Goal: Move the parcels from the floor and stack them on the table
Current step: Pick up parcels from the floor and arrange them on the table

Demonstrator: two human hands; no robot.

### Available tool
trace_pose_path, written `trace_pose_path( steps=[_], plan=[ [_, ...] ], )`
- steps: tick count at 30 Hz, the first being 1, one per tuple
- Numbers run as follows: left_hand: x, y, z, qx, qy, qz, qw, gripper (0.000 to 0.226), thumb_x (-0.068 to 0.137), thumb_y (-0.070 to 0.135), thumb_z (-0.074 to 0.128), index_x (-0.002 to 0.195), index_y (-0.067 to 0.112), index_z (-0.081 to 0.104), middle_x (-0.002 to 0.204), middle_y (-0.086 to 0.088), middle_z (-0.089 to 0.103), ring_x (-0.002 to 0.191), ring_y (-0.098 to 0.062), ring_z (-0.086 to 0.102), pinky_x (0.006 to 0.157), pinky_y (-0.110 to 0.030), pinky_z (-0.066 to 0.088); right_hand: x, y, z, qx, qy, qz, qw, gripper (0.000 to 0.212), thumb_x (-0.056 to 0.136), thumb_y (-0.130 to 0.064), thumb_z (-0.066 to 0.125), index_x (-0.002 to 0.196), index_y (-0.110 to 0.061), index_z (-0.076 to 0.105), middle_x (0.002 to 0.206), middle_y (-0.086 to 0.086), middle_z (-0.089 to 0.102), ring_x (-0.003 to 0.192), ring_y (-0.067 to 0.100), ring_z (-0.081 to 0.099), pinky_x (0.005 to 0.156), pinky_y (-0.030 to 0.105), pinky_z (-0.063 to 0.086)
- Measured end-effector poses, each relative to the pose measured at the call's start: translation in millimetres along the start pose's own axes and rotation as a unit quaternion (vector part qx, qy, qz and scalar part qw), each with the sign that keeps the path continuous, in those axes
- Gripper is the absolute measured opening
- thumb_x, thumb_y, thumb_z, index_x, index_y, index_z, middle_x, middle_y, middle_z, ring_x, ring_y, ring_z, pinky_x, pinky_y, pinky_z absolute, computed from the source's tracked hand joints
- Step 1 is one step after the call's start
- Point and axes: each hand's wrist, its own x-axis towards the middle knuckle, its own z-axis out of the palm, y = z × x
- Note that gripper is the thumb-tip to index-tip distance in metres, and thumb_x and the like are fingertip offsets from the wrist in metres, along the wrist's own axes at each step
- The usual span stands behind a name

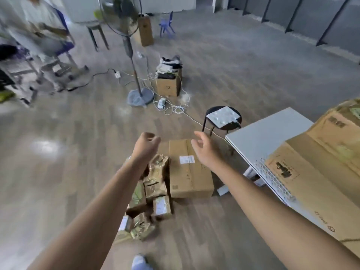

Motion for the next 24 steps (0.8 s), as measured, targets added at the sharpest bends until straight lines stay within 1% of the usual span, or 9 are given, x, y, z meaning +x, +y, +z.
trace_pose_path(
  steps=[2,4,6,10,14,15,17,20,24],
  plan=[
    [6.0,-24.9,-28.6,-0.023,0.019,-0.027,0.999,0.035,0.087,0.022,0.055,0.119,0.007,0.058,0.107,-0.014,0.065,0.086,-0.022,0.059,0.083,-0.039,0.054,5.5,-16.0,37.8,0.005,-0.024,0.003,1.0,0.04,0.098,-0.034,0.047,0.136,-0.02,0.049,0.136,0.003,0.054,0.121,0.02,0.054,0.093,0.028,0.041],
    [13.1,-52.5,-55.6,-0.037,0.025,-0.054,0.998,0.035,0.088,0.021,0.054,0.12,0.008,0.056,0.106,-0.009,0.062,0.089,-0.022,0.058,0.089,-0.042,0.053,10.6,-31.6,73.7,0.01,-0.05,0.011,0.999,0.04,0.099,-0.033,0.047,0.136,-0.019,0.049,0.137,0.003,0.054,0.122,0.019,0.054,0.094,0.026,0.041],
    [25.3,-82.4,-83.3,-0.044,0.024,-0.075,0.996,0.035,0.089,0.022,0.053,0.122,0.009,0.054,0.107,-0.006,0.06,0.088,-0.02,0.059,0.089,-0.041,0.053,16.2,-45.1,108.3,0.022,-0.076,0.032,0.996,0.042,0.1,-0.033,0.046,0.138,-0.018,0.046,0.142,0.003,0.049,0.124,0.018,0.051,0.096,0.027,0.042],
    [57.6,-142.1,-134.7,-0.059,0.019,-0.122,0.991,0.033,0.089,0.024,0.053,0.12,0.011,0.054,0.112,-0.007,0.06,0.097,-0.023,0.06,0.085,-0.041,0.054,28.7,-67.3,173.5,0.014,-0.103,0.088,0.991,0.043,0.102,-0.035,0.04,0.142,-0.019,0.042,0.145,-0.002,0.046,0.124,0.016,0.049,0.086,0.023,0.034],
    [90.1,-191.3,-166.2,-0.067,0.01,-0.165,0.984,0.033,0.089,0.025,0.052,0.118,0.009,0.055,0.11,-0.007,0.06,0.095,-0.022,0.059,0.086,-0.042,0.053,48.9,-79.4,234.6,-0.011,-0.125,0.115,0.985,0.044,0.102,-0.035,0.039,0.143,-0.02,0.041,0.145,-0.002,0.046,0.115,0.017,0.054,0.078,0.026,0.038],
    [97.0,-201.1,-169.5,-0.068,0.004,-0.179,0.982,0.033,0.088,0.026,0.052,0.117,0.009,0.056,0.109,-0.008,0.061,0.093,-0.022,0.059,0.086,-0.043,0.054,53.7,-80.8,248.8,-0.014,-0.132,0.122,0.984,0.043,0.102,-0.035,0.039,0.142,-0.02,0.041,0.145,-0.001,0.046,0.115,0.018,0.055,0.078,0.026,0.038],
    [111.3,-222.2,-170.2,-0.069,-0.01,-0.207,0.976,0.032,0.087,0.026,0.052,0.114,0.01,0.055,0.105,-0.008,0.063,0.088,-0.022,0.06,0.085,-0.042,0.054,64.5,-79.7,277.8,-0.012,-0.149,0.125,0.981,0.042,0.101,-0.034,0.04,0.141,-0.02,0.042,0.144,0.001,0.048,0.123,0.018,0.051,0.085,0.025,0.037],
    [139.9,-257.2,-158.2,-0.072,-0.026,-0.236,0.969,0.025,0.089,0.024,0.052,0.111,0.011,0.053,0.096,-0.003,0.062,0.079,-0.016,0.057,0.075,-0.035,0.051,91.5,-63.9,325.1,-0.018,-0.174,0.122,0.977,0.041,0.101,-0.034,0.04,0.14,-0.022,0.043,0.142,0.0,0.05,0.122,0.017,0.052,0.088,0.027,0.039],
    [190.9,-318.5,-119.0,-0.051,-0.037,-0.264,0.962,0.025,0.093,0.029,0.052,0.112,0.012,0.051,0.093,0.001,0.059,0.076,-0.012,0.056,0.072,-0.034,0.051,137.1,-12.7,385.9,-0.02,-0.187,0.138,0.972,0.042,0.101,-0.036,0.039,0.141,-0.024,0.041,0.143,-0.002,0.049,0.121,0.017,0.054,0.093,0.04,0.05]
  ],
)
